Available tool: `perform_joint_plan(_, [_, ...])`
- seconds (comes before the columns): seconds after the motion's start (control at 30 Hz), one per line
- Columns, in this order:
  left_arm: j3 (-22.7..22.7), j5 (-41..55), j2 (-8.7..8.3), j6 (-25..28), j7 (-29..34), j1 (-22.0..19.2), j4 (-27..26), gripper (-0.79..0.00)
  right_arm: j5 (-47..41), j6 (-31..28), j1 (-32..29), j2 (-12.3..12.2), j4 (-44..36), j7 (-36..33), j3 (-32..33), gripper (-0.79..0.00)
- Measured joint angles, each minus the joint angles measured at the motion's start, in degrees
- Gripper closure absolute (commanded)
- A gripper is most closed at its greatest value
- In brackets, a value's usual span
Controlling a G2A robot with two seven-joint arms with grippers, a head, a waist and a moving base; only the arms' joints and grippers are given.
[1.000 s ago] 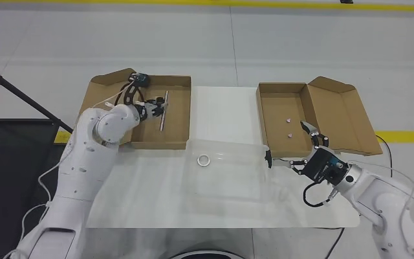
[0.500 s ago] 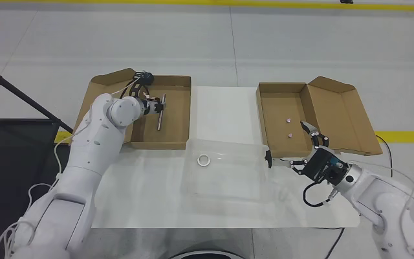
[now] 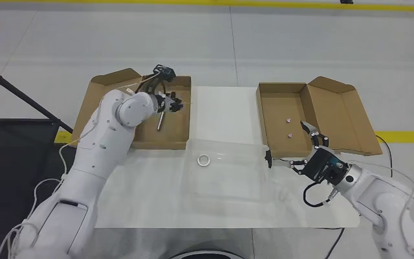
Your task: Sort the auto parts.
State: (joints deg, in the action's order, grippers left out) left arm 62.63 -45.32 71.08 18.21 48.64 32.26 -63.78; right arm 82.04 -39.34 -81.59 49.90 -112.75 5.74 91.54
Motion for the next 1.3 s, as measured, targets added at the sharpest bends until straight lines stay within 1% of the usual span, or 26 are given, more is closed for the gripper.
perform_joint_plan(0.17, [-0.3,-0.9,-1.03,0.1,9.0,5.9,-19.8,-0.523,0.0,0.0,0.0,0.0,0.0,0.0,0.0,-0.785])
perform_joint_plan(0.2, [-0.5,-1.2,-1.16,0.1,10.6,6.6,-22.6,-0.499,0.0,0.0,0.0,0.0,0.0,0.0,0.0,-0.785])
perform_joint_plan(0.27, [-1.6,-1.1,-1.32,0.5,14.3,7.8,-28.0,-0.508,0.0,0.0,0.0,0.0,0.0,0.0,0.0,-0.785])
perform_joint_plan(0.33, [-3.1,-0.9,-1.31,0.7,17.6,8.2,-31.5,-0.511,0.0,0.0,0.0,0.0,0.0,0.0,0.0,-0.785])
perform_joint_plan(0.4, [-4.9,0.2,-1.22,1.4,20.9,8.2,-34.1,-0.582,0.0,0.0,0.0,0.0,0.0,0.0,0.0,-0.785])
perform_joint_plan(0.5, [-7.6,2.2,-1.02,2.4,25.5,7.5,-35.8,-0.785,0.0,0.0,0.0,0.0,0.0,0.0,0.0,-0.785])
perform_joint_plan(0.63, [-11.1,4.7,-0.66,3.3,31.4,5.6,-37.0,-0.785,0.0,0.0,0.0,0.0,0.0,0.0,0.0,-0.785])
perform_joint_plan(0.9, [-11.3,4.5,-0.66,3.3,31.6,5.5,-37.1,-0.785,0.0,0.0,0.0,0.0,0.0,0.0,0.0,-0.785])
perform_joint_plan(0.93, [-11.7,4.1,-0.67,3.6,31.8,5.8,-37.0,-0.763,0.0,0.0,0.0,0.0,0.0,0.0,0.0,-0.785])
perform_joint_plan(0.97, [-12.7,3.0,-0.65,4.0,31.9,6.2,-36.5,-0.585,0.0,0.0,0.0,0.0,0.0,0.0,0.0,-0.785])
perform_joint_plan(1.0, [-13.4,2.3,-0.6,4.0,31.8,6.2,-36.0,-0.453,0.0,0.0,0.0,0.0,0.0,0.0,0.0,-0.785])
perform_joint_plan(1.03, [-14.1,2.0,-0.53,4.1,31.8,6.0,-35.3,-0.416,0.0,0.0,0.0,0.0,0.0,0.0,0.0,-0.785])
perform_joint_plan(1.13, [-15.8,2.7,-0.16,4.8,31.6,4.8,-32.4,-0.385,0.0,0.0,0.0,0.0,0.0,0.0,0.0,-0.785])
perform_joint_plan(1.2, [-17.0,2.5,0.14,5.0,31.8,3.8,-30.2,-0.403,0.0,0.0,0.0,0.0,0.0,0.0,0.0,-0.785])
perform_joint_plan(1.23, [-17.6,2.6,0.29,4.9,31.8,3.5,-29.3,-0.382,0.0,0.0,0.0,0.0,0.0,0.0,0.0,-0.785])
perform_joint_plan(1.3, [-18.6,3.4,0.61,5.0,31.6,2.7,-27.6,-0.366,0.0,0.0,0.0,0.0,0.0,0.0,0.0,-0.785])
